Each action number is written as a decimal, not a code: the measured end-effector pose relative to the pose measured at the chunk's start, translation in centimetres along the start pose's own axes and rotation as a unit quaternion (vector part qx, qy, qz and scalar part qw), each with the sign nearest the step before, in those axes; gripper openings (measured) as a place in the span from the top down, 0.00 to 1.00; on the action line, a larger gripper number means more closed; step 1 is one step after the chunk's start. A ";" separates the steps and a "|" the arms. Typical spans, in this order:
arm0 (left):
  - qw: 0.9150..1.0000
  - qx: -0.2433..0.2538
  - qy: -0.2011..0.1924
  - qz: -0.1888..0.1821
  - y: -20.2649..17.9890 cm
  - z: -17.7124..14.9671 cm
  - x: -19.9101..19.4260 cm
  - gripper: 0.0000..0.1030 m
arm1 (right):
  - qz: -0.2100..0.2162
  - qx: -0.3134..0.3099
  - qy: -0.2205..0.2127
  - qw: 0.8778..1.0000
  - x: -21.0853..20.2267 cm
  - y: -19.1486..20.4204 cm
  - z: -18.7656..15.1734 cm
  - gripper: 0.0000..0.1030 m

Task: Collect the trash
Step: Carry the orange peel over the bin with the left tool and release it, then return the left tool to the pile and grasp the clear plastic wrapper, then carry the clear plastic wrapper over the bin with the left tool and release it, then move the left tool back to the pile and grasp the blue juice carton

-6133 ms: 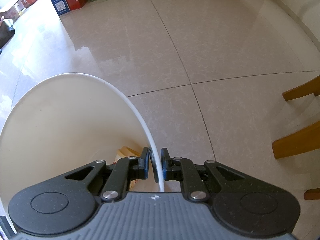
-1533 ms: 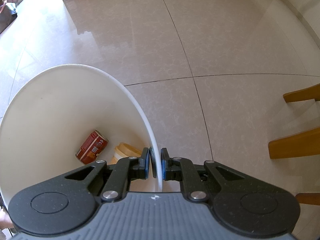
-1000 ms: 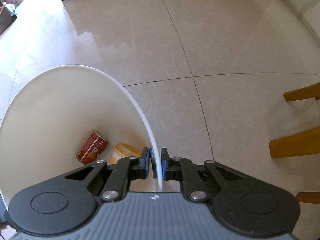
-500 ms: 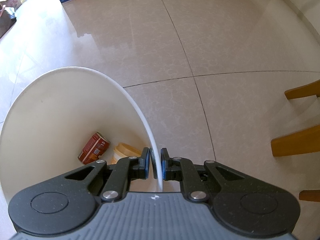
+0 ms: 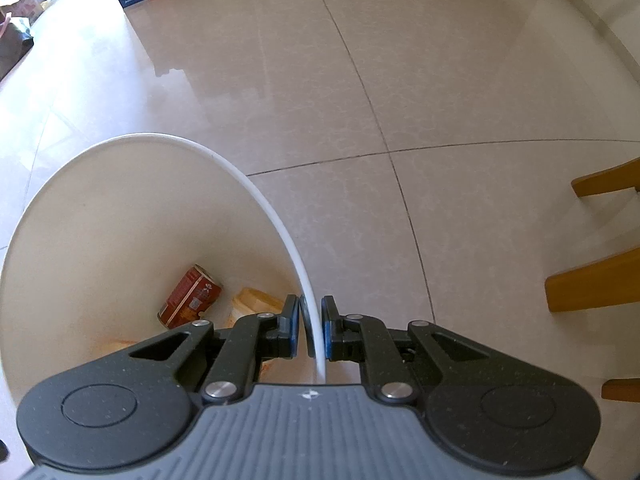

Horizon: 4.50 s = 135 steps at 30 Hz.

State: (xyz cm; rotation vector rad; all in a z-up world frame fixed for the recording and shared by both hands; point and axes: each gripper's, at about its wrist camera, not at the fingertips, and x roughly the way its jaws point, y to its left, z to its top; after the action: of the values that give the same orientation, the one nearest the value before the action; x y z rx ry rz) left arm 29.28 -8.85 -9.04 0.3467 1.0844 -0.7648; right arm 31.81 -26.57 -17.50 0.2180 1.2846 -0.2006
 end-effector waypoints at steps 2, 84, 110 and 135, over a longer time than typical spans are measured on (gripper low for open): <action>1.000 -0.005 -0.001 0.009 0.3 -0.4 -0.9 0.12 | 0.000 0.001 0.001 1.000 0.0 0.1 0.0 0.87; 0.968 -0.147 0.165 0.117 4.4 -23.6 13.7 0.68 | -0.009 0.002 -0.002 1.000 0.3 0.4 0.0 0.86; 0.984 -0.051 0.139 0.096 4.4 -11.3 -2.0 0.68 | -0.009 -0.009 0.006 1.000 0.4 0.5 0.3 0.87; 0.998 -0.006 0.033 0.058 -0.4 0.3 -2.8 0.11 | -0.008 -0.007 0.004 1.000 0.3 0.4 0.1 0.87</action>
State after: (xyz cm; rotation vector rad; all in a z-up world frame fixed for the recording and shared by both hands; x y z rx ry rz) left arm 28.47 -8.23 -6.39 0.4237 1.1206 -0.6472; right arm 32.15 -26.20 -17.76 0.1969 1.2958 -0.2037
